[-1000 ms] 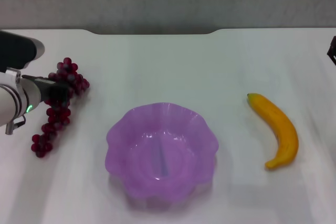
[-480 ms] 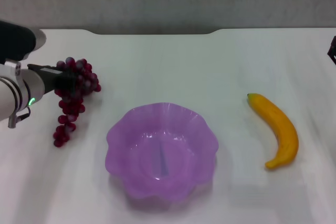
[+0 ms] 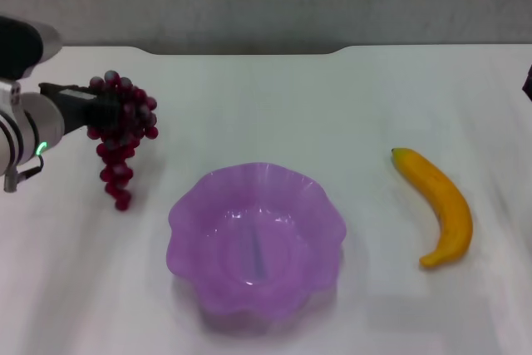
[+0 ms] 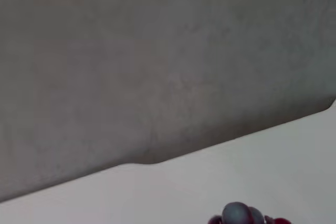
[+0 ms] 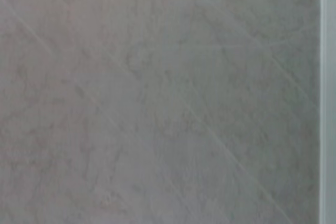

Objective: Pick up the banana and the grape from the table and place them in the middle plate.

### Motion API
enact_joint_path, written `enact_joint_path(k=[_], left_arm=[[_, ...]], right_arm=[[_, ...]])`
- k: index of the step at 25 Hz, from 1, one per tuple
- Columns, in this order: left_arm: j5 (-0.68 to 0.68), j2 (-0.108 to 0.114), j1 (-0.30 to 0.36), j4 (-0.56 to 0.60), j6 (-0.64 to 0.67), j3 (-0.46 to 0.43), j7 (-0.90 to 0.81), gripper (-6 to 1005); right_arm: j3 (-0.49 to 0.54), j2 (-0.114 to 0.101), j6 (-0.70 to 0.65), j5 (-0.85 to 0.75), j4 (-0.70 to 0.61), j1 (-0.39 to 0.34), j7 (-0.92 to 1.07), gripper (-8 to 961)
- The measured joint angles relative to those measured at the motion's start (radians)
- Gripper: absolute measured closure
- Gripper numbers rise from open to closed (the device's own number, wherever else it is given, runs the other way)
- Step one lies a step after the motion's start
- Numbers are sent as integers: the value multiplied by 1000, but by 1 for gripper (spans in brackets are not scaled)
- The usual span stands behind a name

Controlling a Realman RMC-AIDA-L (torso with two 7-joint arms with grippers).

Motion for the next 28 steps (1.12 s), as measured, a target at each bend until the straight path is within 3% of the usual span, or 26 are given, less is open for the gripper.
enact_joint_path(k=[10,24,28], left_arm=[[-3,1,54,-152,-47,11,6,830],[-3,1,90,-233,-94,13,5,832],[-3,1,124,-308,-113,29,10,831]], right_arm=[[2,-3,0,0,-2,-1,-1,70],[2,-2,0,0,1,-2,-2,70],[2,-3,-1,2,0,-7,-2,70]])
